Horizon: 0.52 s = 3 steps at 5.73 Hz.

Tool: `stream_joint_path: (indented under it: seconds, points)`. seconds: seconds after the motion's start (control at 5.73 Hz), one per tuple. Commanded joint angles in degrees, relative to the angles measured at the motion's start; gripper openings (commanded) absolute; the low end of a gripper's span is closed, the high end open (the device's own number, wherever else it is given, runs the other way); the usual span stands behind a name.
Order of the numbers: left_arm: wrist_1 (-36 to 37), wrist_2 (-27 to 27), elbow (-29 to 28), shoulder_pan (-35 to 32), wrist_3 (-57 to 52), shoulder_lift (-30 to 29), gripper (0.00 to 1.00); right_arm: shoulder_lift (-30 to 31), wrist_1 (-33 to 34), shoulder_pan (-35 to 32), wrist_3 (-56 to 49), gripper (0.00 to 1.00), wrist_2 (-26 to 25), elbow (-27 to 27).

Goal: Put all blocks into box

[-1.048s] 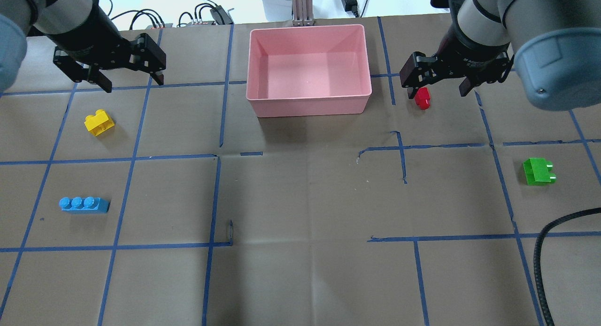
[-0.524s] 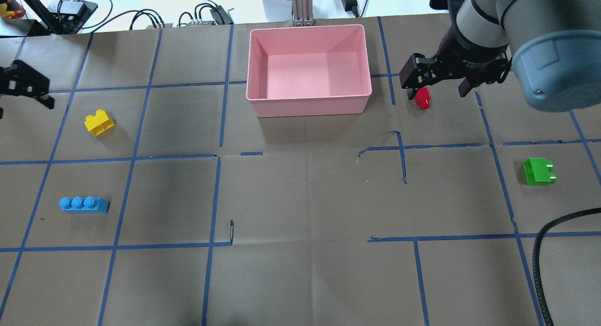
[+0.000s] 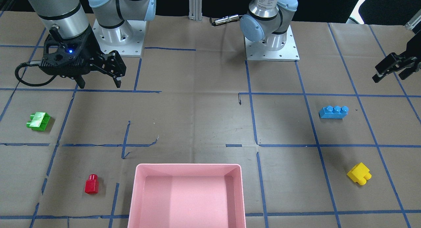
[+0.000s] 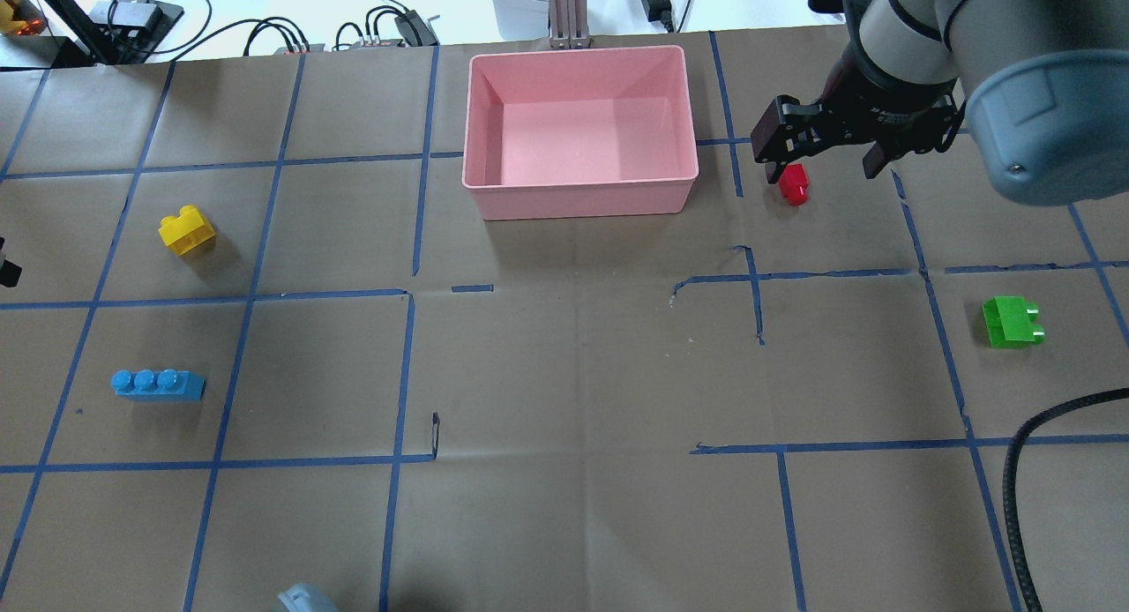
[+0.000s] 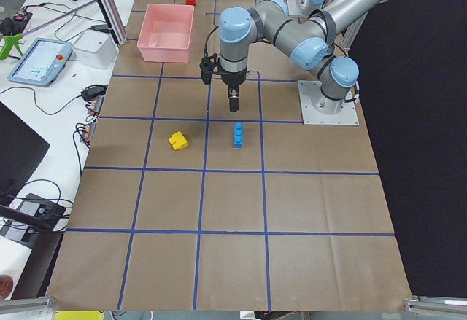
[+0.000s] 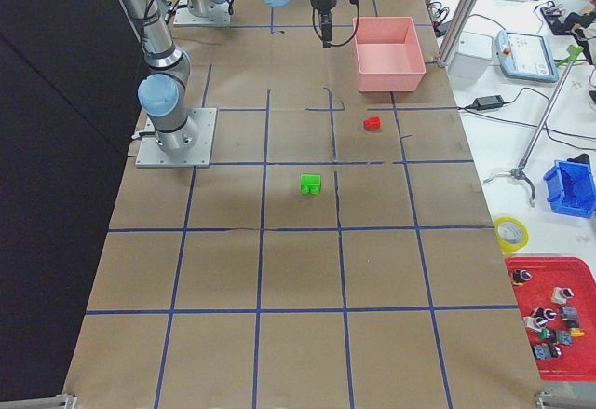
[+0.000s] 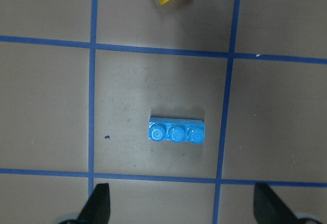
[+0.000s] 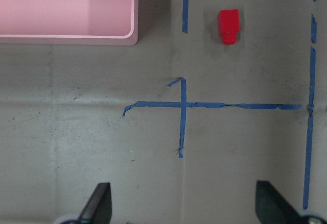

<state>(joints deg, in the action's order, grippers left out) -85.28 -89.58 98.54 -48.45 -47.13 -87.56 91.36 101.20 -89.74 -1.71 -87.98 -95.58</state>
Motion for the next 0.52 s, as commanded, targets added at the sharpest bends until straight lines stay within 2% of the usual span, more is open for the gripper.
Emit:
stream_joint_path:
  seconds: [0.0, 0.35]
  points:
    - [0.54, 0.20, 3.74, 0.11, -24.19, 2.30, 0.99, -0.21, 0.23, 0.09, -1.09, 1.00, 0.01, -0.39]
    - [0.64, 0.90, 4.47, 0.20, -54.16, 2.66, 0.99, -0.13, 2.41, 1.83, -3.12, 0.99, -0.60, -1.00]
